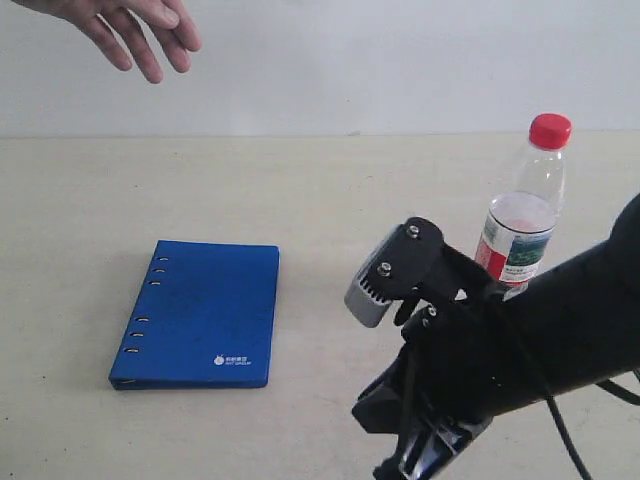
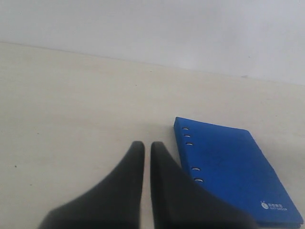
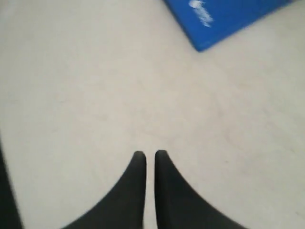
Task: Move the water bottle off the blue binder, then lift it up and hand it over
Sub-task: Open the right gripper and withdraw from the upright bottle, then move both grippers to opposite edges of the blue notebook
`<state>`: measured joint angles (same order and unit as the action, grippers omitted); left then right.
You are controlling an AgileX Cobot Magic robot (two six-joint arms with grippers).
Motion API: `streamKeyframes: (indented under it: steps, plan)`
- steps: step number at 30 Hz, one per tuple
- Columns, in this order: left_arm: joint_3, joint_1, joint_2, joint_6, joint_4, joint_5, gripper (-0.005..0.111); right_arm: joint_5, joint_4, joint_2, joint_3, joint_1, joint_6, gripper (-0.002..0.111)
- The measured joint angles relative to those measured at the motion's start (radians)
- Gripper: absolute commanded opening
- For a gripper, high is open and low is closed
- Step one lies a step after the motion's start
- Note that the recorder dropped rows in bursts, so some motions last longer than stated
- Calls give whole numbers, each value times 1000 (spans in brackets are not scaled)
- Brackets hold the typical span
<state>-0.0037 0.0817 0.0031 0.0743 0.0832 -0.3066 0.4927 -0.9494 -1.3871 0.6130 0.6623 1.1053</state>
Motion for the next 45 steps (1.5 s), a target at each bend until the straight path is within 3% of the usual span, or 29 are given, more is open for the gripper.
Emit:
streamKeyframes:
  steps: [2,4,9,12,15,18,21,22,23,25,28,32,39,45]
  plan:
    - [0,0,0,25,50,3,5,-143,-29,-36,-23,0,-119,0]
    - [0,0,0,85,187,20,5,-174,-56,-54,-18,0,-187,0]
    - [0,2,0,146,633,-5,5,-14,-119,-131,59,-2,-253,0]
    - [0,2,0,68,703,-76,5,162,-133,-241,145,-2,-249,0]
    - [0,2,0,-7,712,-90,5,154,-140,-324,219,-2,-247,0]
    - [0,2,0,-26,717,-72,5,43,-150,-349,267,-2,-250,19]
    - [0,2,0,-29,756,-41,5,17,-157,-349,296,-2,-264,59]
    - [0,3,0,-39,767,-25,5,8,-161,-351,304,-2,-266,67]
    - [0,5,0,-65,774,-5,5,-9,-161,-351,305,-2,-269,68]
    - [0,4,0,-87,797,64,5,-67,-161,-351,305,-2,-274,60]
    - [0,4,50,-67,949,134,5,-132,-161,-353,314,-2,-324,44]
    - [0,4,233,-250,990,122,5,-130,-162,-367,314,-2,-384,33]
    - [-192,4,630,-883,1179,-107,5,-4,-168,-369,314,-2,-338,32]
    - [-293,4,921,-1156,1260,-58,5,16,-168,-369,314,-2,-210,32]
